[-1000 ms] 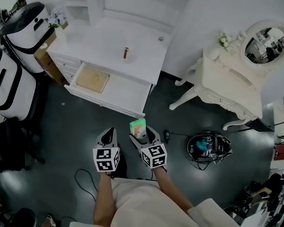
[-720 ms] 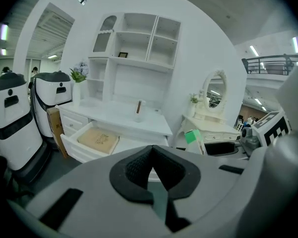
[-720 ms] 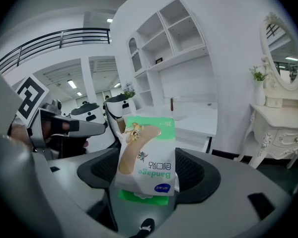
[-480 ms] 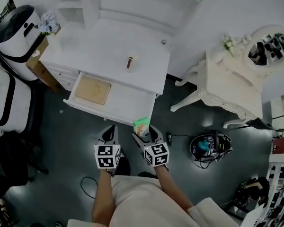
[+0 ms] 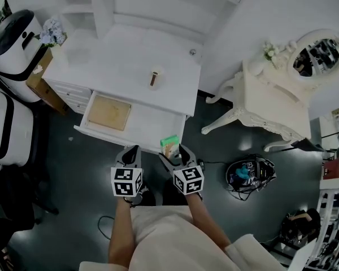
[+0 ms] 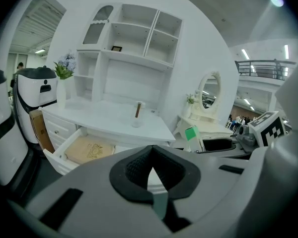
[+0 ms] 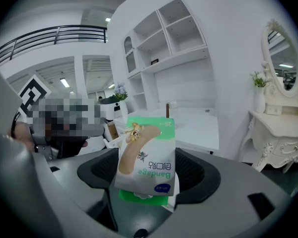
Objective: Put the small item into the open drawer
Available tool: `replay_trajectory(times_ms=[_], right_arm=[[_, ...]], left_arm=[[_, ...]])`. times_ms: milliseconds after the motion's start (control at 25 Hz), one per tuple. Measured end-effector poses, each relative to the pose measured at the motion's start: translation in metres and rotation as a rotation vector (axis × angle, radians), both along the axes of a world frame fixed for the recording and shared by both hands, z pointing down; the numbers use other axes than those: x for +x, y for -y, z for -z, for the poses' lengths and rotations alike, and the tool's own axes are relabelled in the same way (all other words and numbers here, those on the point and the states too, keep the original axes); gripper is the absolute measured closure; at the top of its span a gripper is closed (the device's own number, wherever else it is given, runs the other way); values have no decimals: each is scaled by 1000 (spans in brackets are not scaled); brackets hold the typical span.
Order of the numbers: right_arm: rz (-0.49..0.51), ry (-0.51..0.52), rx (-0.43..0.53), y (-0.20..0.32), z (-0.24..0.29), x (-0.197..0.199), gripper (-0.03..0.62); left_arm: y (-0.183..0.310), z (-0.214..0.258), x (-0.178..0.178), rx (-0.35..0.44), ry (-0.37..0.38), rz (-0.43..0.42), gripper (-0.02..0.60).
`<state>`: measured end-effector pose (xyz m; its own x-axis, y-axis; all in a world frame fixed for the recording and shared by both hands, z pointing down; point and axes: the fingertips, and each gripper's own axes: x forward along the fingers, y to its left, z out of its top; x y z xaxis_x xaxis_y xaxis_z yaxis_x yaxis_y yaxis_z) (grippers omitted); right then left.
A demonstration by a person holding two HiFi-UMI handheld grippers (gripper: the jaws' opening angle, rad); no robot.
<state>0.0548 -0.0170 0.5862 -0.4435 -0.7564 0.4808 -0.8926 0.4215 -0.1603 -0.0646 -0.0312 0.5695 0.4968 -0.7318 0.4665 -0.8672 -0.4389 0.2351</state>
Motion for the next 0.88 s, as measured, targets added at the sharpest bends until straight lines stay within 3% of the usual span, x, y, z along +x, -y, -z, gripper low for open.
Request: replay_trajectory(times_ms=[440,880], right_arm=[[123,1,-2,56,2,-8,221],[360,-38,-56,114,-12,-23,221]], left_arm=[[32,-2,-18,-20,18,127,566],[56,-6,-15,-62,41,274,566]])
